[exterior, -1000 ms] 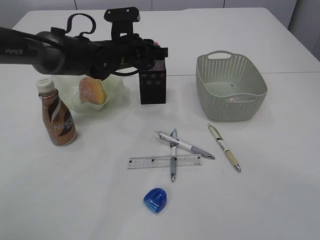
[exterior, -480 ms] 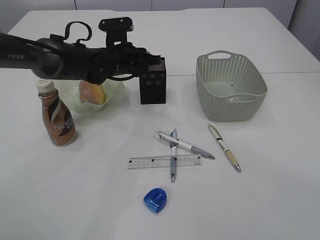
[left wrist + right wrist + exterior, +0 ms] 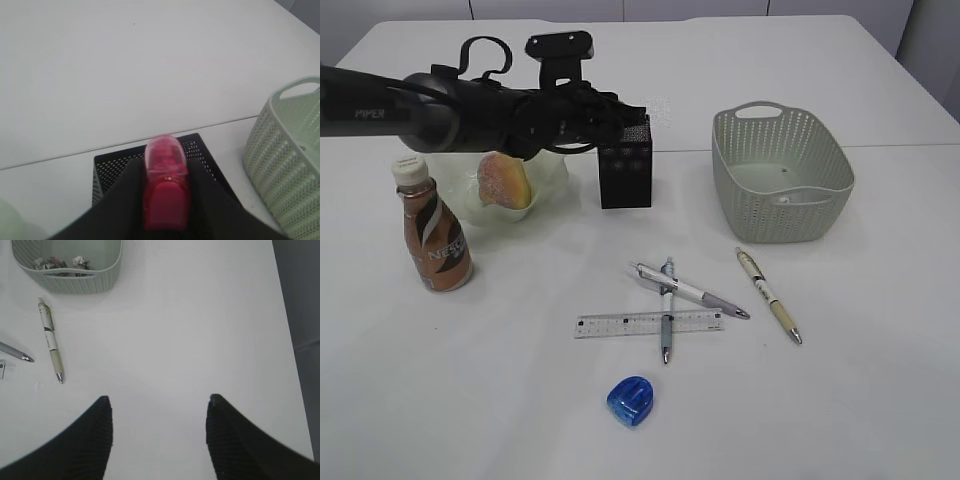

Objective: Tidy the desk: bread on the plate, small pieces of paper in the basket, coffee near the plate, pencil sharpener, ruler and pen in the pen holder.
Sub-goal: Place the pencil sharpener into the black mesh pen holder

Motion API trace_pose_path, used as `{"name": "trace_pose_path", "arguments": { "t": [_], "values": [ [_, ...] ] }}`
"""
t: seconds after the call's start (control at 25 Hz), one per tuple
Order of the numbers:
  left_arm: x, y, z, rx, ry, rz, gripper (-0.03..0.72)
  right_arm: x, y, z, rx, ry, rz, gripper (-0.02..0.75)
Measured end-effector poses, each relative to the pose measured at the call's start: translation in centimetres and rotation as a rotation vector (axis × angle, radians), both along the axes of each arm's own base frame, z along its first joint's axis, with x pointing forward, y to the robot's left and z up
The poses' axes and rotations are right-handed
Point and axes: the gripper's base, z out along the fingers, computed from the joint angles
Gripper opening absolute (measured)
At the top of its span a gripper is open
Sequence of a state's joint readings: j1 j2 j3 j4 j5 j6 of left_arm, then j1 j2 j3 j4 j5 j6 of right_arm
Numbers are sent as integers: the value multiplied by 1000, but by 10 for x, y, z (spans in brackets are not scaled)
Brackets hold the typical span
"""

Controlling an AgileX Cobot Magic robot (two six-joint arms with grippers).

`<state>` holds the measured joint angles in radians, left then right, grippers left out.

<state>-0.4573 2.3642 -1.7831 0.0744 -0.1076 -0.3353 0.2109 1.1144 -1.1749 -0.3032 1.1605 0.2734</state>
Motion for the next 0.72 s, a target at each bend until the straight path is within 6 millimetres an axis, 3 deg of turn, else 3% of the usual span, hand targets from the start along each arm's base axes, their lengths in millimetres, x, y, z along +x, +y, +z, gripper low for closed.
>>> {"name": "trace_pose_path", "arguments": {
  "t": [0.72],
  "values": [
    [-3, -7, 1, 28, 15, -20, 168, 2, 0, 2, -5, -30, 8, 468]
  ]
}}
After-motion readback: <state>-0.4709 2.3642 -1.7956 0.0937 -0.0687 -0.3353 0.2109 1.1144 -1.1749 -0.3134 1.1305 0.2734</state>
